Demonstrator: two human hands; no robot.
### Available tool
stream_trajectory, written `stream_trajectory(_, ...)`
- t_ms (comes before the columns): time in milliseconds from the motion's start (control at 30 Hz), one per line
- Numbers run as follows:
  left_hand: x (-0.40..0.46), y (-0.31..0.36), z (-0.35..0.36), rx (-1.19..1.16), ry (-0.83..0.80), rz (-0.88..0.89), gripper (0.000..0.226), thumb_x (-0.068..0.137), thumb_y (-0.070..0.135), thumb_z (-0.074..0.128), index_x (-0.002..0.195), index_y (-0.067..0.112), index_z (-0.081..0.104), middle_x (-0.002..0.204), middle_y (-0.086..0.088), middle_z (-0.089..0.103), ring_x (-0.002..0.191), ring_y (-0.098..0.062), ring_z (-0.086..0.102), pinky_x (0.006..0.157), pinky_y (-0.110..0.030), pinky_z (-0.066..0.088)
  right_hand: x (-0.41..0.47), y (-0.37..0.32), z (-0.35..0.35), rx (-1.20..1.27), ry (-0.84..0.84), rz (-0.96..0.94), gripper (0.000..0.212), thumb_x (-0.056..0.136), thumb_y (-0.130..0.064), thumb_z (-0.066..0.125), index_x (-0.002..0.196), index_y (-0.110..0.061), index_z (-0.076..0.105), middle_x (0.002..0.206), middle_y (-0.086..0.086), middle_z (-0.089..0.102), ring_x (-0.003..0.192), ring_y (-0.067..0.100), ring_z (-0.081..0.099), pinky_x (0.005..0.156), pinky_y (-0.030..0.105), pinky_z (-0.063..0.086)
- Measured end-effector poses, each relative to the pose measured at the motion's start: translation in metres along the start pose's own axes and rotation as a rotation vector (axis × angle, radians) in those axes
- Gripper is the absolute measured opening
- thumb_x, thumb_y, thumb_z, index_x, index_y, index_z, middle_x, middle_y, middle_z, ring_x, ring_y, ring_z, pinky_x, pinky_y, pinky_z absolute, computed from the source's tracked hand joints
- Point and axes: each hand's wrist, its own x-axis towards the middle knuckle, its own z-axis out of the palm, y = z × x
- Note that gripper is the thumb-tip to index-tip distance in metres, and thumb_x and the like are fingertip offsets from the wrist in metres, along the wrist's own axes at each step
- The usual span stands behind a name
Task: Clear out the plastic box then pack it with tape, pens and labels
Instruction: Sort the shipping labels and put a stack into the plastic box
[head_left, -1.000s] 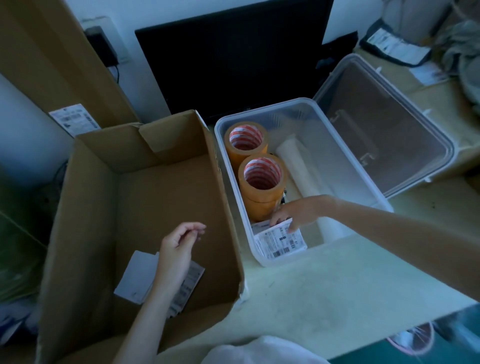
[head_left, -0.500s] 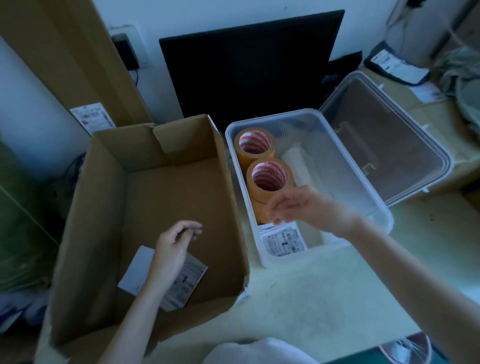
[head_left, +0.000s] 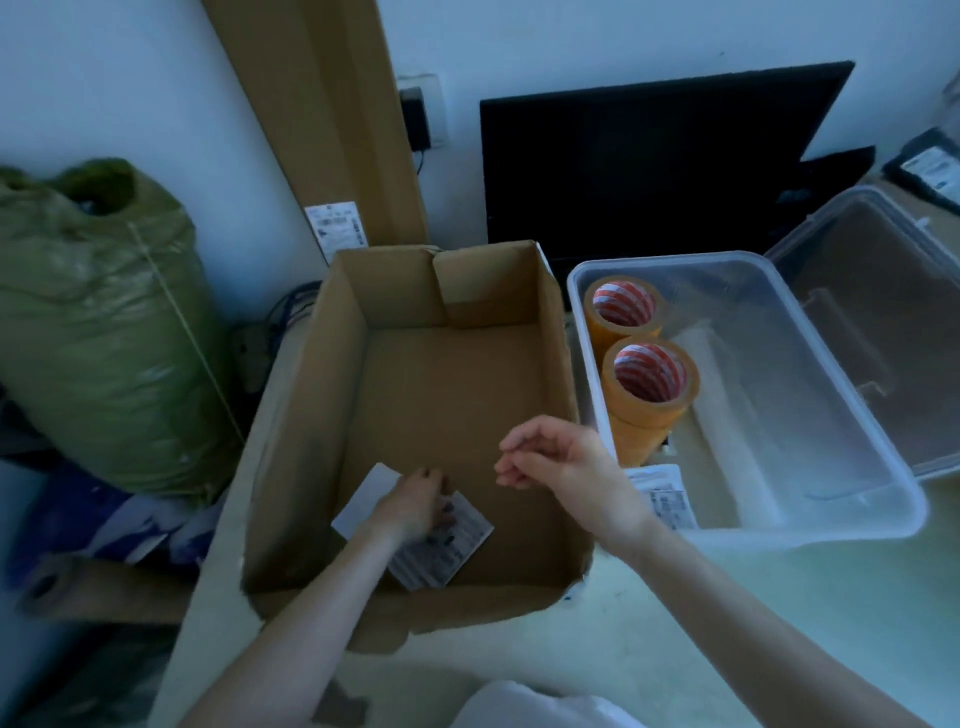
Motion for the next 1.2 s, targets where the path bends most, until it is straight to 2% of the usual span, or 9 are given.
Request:
stream_trajectory(133, 0.009, 0.004, 0.014, 0.078, 0.01, -0.012, 0.059, 0.084, 0.033, 0.068, 0.13, 0.016, 0.037, 0.141, -0.011, 0.029, 0.124, -0.033, 0.036, 0.098, -0.046, 0.043, 0.005, 0.004, 0.015, 0.048, 0.017, 0.043, 0.015, 0.091, 0.001, 0.055, 0.093, -0.011, 0.065, 0.086, 0.009, 0.071, 0.08, 0.017, 0.071, 0.073, 0.023, 0.056)
stream_trajectory(333, 0.009, -0.002, 0.014, -0.043, -0.034, 0.013, 0.046, 0.086, 0.028, 0.065, 0.125, 0.018, 0.044, 0.127, -0.01, 0.051, 0.114, -0.027, 0.051, 0.093, -0.038, 0.045, 0.005, 0.013, 0.017, 0.114, 0.123, 0.111, 0.016, 0.092, 0.002, 0.053, 0.093, -0.008, 0.065, 0.084, 0.009, 0.071, 0.078, 0.018, 0.07, 0.071, 0.024, 0.056)
stream_trajectory(400, 0.008, -0.005, 0.012, -0.084, -0.037, 0.026, 0.037, 0.089, 0.026, 0.061, 0.123, 0.019, 0.048, 0.125, -0.009, 0.053, 0.11, -0.026, 0.055, 0.09, -0.037, 0.046, 0.005, 0.014, 0.017, 0.126, 0.136, 0.113, 0.016, 0.092, 0.003, 0.053, 0.092, -0.008, 0.064, 0.083, 0.008, 0.071, 0.077, 0.018, 0.07, 0.07, 0.023, 0.056)
stream_trajectory(567, 0.002, -0.013, -0.002, -0.235, -0.008, 0.039, 0.033, 0.088, 0.022, 0.064, 0.118, 0.022, 0.052, 0.12, -0.005, 0.059, 0.102, -0.022, 0.059, 0.086, -0.04, 0.053, 0.006, 0.015, 0.014, 0.162, 0.157, 0.093, 0.016, 0.091, 0.005, 0.052, 0.095, -0.005, 0.064, 0.083, 0.008, 0.071, 0.076, 0.016, 0.07, 0.07, 0.021, 0.056)
stream_trajectory(667, -0.009, -0.016, -0.02, -0.326, 0.048, 0.052, 0.034, 0.09, 0.017, 0.062, 0.124, 0.019, 0.053, 0.122, -0.001, 0.059, 0.105, -0.02, 0.06, 0.081, -0.032, 0.053, 0.008, 0.016, 0.015, 0.141, 0.159, 0.093, 0.017, 0.091, 0.004, 0.053, 0.097, -0.007, 0.063, 0.087, 0.01, 0.07, 0.08, 0.017, 0.07, 0.073, 0.021, 0.057)
stream_trajectory(800, -0.029, -0.022, -0.05, -0.527, 0.184, 0.115, 0.011, 0.09, 0.018, 0.061, 0.098, 0.025, 0.057, 0.1, 0.006, 0.065, 0.093, -0.01, 0.064, 0.08, -0.036, 0.056, 0.013, 0.017, 0.019, 0.064, 0.164, 0.119, 0.022, 0.09, 0.0, 0.056, 0.103, -0.017, 0.06, 0.097, 0.002, 0.067, 0.093, 0.013, 0.066, 0.082, 0.025, 0.054)
stream_trajectory(933, -0.048, -0.018, -0.076, -0.648, 0.278, 0.165, 0.02, 0.09, 0.022, 0.061, 0.101, 0.038, 0.055, 0.105, 0.012, 0.064, 0.098, -0.005, 0.063, 0.083, -0.034, 0.053, 0.019, 0.016, 0.023, -0.052, 0.065, 0.21, 0.035, 0.089, -0.014, 0.063, 0.119, -0.025, 0.051, 0.112, -0.006, 0.059, 0.106, 0.01, 0.058, 0.088, 0.027, 0.051)
stream_trajectory(1033, -0.059, -0.007, -0.086, -0.756, 0.336, 0.178, 0.025, 0.091, 0.02, 0.06, 0.108, 0.037, 0.053, 0.106, 0.014, 0.065, 0.101, -0.003, 0.061, 0.084, -0.029, 0.051, 0.022, 0.013, 0.027, -0.009, -0.071, 0.301, 0.045, 0.088, -0.022, 0.065, 0.127, -0.026, 0.044, 0.118, -0.003, 0.058, 0.108, 0.013, 0.059, 0.091, 0.032, 0.054)
stream_trajectory(1200, -0.069, 0.013, -0.088, -0.897, 0.373, 0.218, 0.034, 0.092, 0.016, 0.059, 0.116, 0.036, 0.049, 0.109, 0.013, 0.064, 0.097, -0.002, 0.063, 0.071, -0.017, 0.05, 0.022, 0.007, 0.027, 0.313, -0.234, 0.394, 0.026, 0.095, -0.013, 0.055, 0.121, -0.013, 0.054, 0.11, 0.01, 0.071, 0.097, 0.024, 0.071, 0.08, 0.033, 0.059)
